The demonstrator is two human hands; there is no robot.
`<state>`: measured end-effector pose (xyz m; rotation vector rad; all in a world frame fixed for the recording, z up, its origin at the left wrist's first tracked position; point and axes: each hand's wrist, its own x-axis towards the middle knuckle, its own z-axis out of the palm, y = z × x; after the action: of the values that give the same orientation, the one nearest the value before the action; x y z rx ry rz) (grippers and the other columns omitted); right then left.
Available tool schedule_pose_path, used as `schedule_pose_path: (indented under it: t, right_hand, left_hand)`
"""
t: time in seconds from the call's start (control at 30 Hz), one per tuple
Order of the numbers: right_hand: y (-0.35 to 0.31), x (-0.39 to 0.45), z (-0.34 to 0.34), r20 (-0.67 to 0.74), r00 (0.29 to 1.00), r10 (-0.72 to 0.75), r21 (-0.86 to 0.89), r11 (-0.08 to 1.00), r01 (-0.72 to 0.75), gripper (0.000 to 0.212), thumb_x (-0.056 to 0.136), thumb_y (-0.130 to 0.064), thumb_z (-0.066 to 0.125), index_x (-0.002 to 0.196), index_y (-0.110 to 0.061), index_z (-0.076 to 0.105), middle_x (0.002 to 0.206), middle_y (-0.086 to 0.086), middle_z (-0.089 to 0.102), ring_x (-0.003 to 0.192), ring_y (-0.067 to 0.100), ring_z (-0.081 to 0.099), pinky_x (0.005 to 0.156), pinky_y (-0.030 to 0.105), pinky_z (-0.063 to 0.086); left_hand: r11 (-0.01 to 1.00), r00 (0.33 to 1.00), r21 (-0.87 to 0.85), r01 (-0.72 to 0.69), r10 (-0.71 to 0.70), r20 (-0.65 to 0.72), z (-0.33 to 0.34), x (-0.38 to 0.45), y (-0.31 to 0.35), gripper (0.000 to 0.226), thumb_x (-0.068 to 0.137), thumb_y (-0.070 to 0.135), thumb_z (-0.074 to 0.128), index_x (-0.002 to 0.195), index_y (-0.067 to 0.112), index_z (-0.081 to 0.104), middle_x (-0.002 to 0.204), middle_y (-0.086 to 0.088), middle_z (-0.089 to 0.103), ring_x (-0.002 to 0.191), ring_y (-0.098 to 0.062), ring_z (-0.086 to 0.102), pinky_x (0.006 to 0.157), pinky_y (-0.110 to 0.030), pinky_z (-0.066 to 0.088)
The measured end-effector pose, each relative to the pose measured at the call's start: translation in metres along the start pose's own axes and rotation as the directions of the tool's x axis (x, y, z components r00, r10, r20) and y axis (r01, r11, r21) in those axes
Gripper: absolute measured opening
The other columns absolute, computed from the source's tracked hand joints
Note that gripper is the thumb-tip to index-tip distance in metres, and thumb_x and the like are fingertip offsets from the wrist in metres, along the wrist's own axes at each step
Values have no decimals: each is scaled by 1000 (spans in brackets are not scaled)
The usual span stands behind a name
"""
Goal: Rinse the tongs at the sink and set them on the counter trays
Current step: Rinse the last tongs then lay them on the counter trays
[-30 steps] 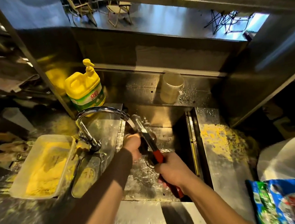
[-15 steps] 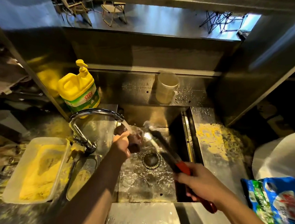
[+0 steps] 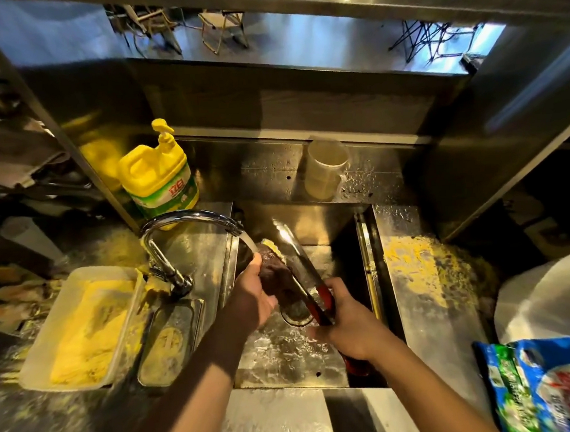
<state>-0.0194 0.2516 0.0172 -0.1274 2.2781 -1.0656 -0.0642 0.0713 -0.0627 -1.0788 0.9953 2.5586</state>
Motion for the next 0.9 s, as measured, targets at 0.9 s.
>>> schedule_pose_path:
  t: [0.9]
  right_hand:
    - [-11,-3,27,-101,983,152,71,987,-146,21,81,-4,65,96,-18,67,75,11,72,60,26,73,50,39,58]
  left_hand:
    - [932,977,361,-23,98,-191,2,13,16,39,98,12,52,132,-6,51,120,-27,63,104,-41,65,80,-50,57]
